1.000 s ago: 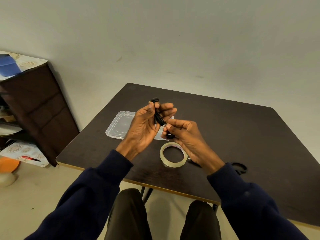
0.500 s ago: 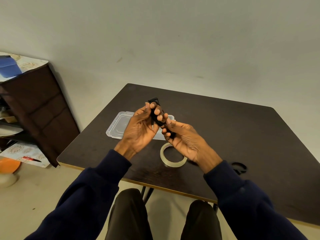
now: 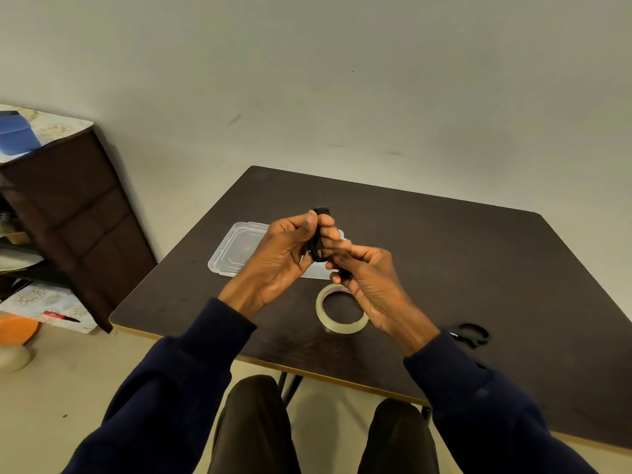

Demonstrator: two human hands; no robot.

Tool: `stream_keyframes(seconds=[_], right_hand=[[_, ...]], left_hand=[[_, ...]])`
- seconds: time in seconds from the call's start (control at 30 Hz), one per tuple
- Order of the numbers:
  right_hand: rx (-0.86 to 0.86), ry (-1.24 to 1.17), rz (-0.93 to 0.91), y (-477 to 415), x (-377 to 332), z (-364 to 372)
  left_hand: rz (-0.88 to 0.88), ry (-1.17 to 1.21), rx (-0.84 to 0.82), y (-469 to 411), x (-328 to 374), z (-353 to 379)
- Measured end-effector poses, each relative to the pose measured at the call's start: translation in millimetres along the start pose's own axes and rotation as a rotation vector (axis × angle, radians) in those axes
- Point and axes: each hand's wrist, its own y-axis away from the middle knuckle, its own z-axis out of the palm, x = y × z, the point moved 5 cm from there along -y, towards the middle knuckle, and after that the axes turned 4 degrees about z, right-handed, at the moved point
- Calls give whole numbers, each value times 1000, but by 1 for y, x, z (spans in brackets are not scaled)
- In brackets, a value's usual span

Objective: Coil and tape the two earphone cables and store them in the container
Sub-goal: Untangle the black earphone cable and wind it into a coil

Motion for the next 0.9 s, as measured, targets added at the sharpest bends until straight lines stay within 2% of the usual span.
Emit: stream_keyframes(seconds=[0.27,0.4,0.6,0.77,0.9], right_hand=[[-7,-11,-10,4,2,3],[27,-54,-75,3,-12,-8],[39,77,-117,3,-21,-15],[-22,-99,-23,8,-7,-19],[12,-150,-31,12,2,-22]], left_hand=[[-92,-235,-29,-1,17,6],[-44,-603,10,-2,29,-11],[-27,-355,48,0,11,-5],[49,-120,104,-3,2,-5],[106,-116,128,-2,-4,-9]])
